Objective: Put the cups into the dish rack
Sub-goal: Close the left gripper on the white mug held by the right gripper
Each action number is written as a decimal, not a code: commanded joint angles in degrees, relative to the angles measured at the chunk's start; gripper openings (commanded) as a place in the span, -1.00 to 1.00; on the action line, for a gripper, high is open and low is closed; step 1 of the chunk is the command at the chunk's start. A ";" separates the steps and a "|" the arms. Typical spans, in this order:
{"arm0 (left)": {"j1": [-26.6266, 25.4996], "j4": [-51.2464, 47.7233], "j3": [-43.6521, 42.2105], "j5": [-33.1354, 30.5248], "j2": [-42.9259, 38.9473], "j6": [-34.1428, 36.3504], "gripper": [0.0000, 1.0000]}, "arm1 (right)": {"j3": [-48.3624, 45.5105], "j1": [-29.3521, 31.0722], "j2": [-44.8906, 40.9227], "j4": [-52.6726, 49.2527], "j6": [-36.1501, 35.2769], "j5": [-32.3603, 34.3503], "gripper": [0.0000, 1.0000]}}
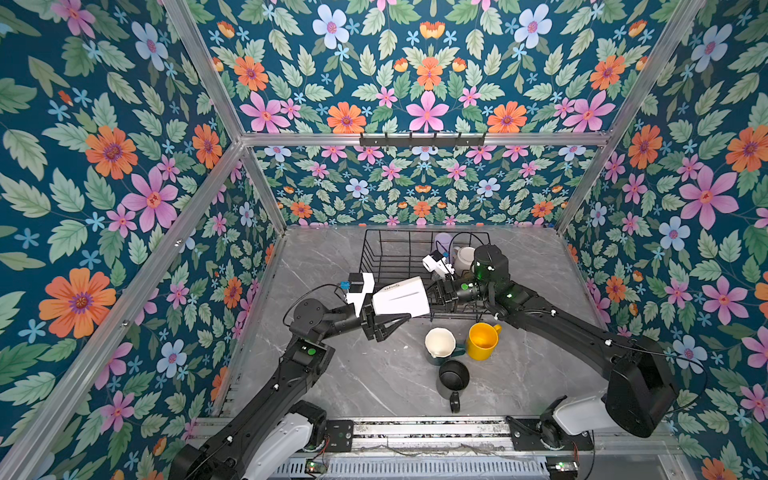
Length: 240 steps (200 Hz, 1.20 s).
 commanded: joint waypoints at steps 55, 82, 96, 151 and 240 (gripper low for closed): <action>0.00 3.04 -0.27 -0.36 -1.04 -0.44 -0.89 | 0.97 0.18 -0.10 1.77 -2.22 -0.81 -0.97; 0.00 3.07 -0.51 -0.79 -1.40 -0.32 -1.00 | 1.01 0.17 -0.27 1.16 -2.74 -0.73 -0.88; 0.00 3.26 -0.73 -0.96 -1.68 -0.17 -1.00 | 1.06 0.23 -0.36 0.79 -2.96 -0.56 -0.78; -0.04 3.30 -1.26 -1.30 -2.75 0.26 -1.00 | 1.04 0.20 -0.76 -0.06 -3.36 -0.49 -0.42; 0.00 3.10 -1.39 -3.02 -3.61 0.54 -1.00 | 0.54 -0.57 -2.77 -2.69 -5.20 1.25 0.08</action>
